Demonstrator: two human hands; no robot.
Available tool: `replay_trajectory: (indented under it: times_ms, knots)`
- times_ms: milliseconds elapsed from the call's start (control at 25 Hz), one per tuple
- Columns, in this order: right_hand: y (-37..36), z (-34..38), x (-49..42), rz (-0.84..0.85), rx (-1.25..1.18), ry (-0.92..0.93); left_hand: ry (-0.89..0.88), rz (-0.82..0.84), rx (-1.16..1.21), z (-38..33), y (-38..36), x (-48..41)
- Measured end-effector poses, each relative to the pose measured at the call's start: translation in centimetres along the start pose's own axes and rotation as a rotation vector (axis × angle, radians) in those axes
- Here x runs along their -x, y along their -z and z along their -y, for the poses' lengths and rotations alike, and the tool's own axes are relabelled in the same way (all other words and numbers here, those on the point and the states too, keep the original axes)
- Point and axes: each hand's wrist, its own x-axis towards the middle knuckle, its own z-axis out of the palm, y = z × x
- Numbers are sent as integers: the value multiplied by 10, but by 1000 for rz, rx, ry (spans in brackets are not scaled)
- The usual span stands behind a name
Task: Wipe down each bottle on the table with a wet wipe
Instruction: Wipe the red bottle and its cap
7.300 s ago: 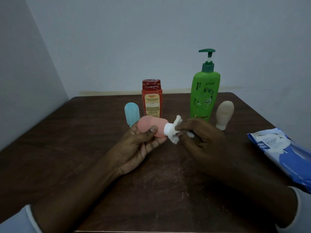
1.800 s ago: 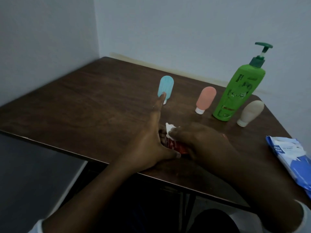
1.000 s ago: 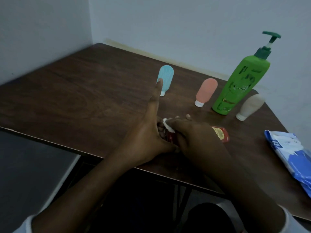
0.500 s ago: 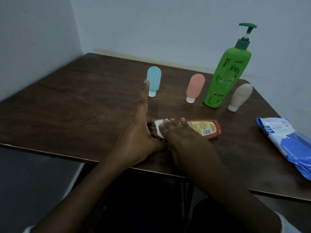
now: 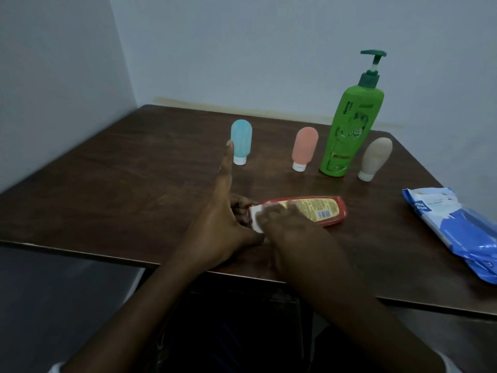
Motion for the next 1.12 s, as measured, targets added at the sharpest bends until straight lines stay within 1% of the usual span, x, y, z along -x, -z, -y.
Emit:
replay_trajectory:
  times_ms: [40,80,160,200,240,280,360,400,440,480,560,600,640,720,760,840,920,960,1000,1120]
  knots:
    - [-4,0,-8,-19,30,30,-6,0,0,0,0,0]
    - [-3,-6,-19,-32,30,-12,3,-4,-15,0,0,1]
    - [12,-22,-27,-3,-19,-157,34,-10,-57,-2,1,0]
    - [17,-27,-22,20,-26,-202,45,-4,-71,-2,2,0]
    - [17,-28,-13,36,1,-204,49,4,-70,-2,1,-1]
    - [12,-21,-6,30,30,-172,48,9,-57,-3,1,0]
    - [2,4,-5,28,34,-40,30,15,-10,-3,1,1]
    - [-1,2,-14,19,54,-1,24,10,-2,-3,0,1]
    - [3,-6,-25,28,58,-43,30,3,-16,-1,1,1]
    - [11,-16,-30,58,60,-121,41,3,-38,-1,1,0]
    - [24,-32,-23,60,51,-246,63,16,-79,2,1,-2]
    - [22,-33,-13,68,57,-247,73,24,-82,3,1,-2]
    - [17,-23,-4,59,46,-206,77,30,-67,5,0,-3]
    - [5,3,-3,53,58,-36,58,24,-29,11,-1,-5]
    - [2,4,-11,29,60,-4,50,12,-21,14,-1,-5]
    - [7,-15,-24,-7,37,-115,60,10,-66,15,-1,-5]
    - [14,-36,-14,-5,56,-258,80,48,-136,14,0,-5]
    - [14,-38,-5,5,78,-287,81,58,-163,14,0,-5]
    - [9,-32,2,16,92,-267,68,59,-190,14,2,-5]
    - [-1,0,-2,48,90,-48,-4,53,-194,15,1,-5]
